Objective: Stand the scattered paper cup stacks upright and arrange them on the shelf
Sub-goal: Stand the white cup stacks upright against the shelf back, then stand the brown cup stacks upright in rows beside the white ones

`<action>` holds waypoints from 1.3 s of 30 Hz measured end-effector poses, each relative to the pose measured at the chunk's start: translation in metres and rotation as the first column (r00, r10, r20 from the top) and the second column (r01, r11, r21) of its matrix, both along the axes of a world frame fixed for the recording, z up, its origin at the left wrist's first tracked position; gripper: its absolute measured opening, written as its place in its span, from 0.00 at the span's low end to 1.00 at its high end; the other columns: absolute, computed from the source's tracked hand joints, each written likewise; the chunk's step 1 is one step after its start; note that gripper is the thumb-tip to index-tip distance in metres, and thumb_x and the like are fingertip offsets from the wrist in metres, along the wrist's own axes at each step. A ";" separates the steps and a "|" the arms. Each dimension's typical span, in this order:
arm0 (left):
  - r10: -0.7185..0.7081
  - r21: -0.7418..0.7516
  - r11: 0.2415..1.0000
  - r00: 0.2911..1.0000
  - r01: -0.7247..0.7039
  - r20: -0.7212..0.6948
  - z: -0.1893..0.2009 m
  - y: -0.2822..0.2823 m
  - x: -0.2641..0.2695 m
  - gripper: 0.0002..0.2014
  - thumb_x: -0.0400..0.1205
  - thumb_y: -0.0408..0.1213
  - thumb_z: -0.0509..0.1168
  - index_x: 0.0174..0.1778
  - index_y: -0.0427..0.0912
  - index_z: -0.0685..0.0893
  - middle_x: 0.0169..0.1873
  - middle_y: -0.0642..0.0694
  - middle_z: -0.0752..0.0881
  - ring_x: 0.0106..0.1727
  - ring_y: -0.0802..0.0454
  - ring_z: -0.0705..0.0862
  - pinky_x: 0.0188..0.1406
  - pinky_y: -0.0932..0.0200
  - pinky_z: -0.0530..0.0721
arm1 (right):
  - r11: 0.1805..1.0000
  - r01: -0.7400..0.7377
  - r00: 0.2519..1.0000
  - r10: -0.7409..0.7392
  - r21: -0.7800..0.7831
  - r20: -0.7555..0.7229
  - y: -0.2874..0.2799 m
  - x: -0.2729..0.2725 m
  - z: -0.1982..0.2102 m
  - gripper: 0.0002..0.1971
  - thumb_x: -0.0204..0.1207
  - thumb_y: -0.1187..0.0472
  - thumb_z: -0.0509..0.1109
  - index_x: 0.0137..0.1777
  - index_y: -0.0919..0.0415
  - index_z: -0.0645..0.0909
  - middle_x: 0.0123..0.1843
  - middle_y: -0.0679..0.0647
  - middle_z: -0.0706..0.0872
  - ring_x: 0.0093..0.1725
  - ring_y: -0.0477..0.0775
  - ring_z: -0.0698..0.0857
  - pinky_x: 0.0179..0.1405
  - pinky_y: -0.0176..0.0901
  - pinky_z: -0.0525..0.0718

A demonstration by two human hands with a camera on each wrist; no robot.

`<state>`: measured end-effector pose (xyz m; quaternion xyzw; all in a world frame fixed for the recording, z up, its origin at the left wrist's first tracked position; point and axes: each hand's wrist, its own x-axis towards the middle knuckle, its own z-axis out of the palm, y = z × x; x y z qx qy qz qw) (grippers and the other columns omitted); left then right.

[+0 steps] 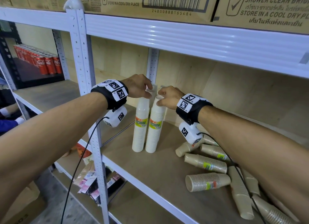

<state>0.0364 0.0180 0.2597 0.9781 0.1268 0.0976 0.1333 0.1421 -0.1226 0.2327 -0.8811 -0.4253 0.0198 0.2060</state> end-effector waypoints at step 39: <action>-0.411 -0.186 0.905 0.898 0.382 -0.154 -0.106 -0.186 0.158 0.22 0.77 0.48 0.75 0.67 0.51 0.83 0.59 0.47 0.83 0.54 0.52 0.81 0.51 0.62 0.75 | 0.839 0.522 0.818 -0.544 -0.155 -0.188 -0.301 0.088 -0.092 0.20 0.69 0.52 0.78 0.62 0.47 0.81 0.61 0.51 0.83 0.58 0.54 0.83 0.54 0.45 0.83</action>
